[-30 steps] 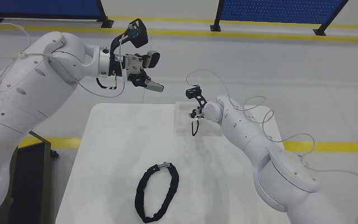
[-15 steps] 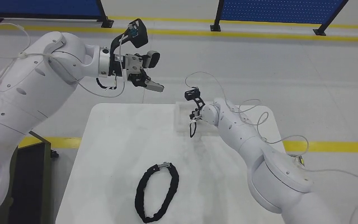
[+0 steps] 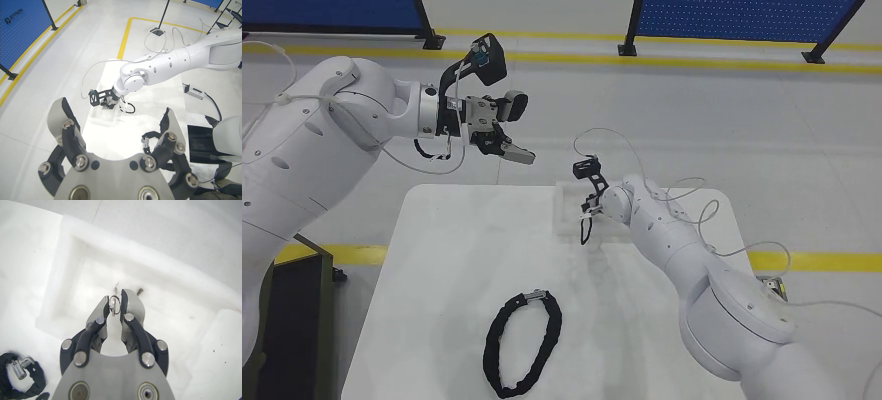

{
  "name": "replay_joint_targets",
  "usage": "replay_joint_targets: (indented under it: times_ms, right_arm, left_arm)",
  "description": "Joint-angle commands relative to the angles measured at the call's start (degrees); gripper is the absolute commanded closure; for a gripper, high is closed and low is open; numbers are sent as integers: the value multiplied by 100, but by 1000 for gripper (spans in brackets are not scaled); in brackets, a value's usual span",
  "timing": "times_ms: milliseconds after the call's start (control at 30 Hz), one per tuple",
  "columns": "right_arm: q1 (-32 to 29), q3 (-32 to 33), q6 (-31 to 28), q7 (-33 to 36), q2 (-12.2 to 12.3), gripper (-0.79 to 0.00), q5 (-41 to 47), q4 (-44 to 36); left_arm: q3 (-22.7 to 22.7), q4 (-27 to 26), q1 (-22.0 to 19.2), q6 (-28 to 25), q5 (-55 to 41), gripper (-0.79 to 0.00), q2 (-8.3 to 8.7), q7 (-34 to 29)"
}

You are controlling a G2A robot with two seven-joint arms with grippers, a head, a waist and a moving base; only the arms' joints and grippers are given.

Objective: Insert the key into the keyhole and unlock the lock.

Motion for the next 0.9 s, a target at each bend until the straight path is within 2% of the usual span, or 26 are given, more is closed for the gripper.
replay_joint_targets:
  times_ms: [0,133,300,867]
  right_arm:
    - [-6,24,-18,-18,-14,-111,0,25]
    - [-15,63,-27,-33,-42,-80,-23,64]
    - [-12,122,1,-35,-69,0,-34,126]
    - [78,269,-13,-92,-90,0,-228,153]
  left_arm:
    - [0,0,0,0,0,-785,0,0]
    - [0,0,0,0,0,-785,0,0]
    - [0,0,0,0,0,-785,0,0]
    - [0,0,0,0,0,-785,0,0]
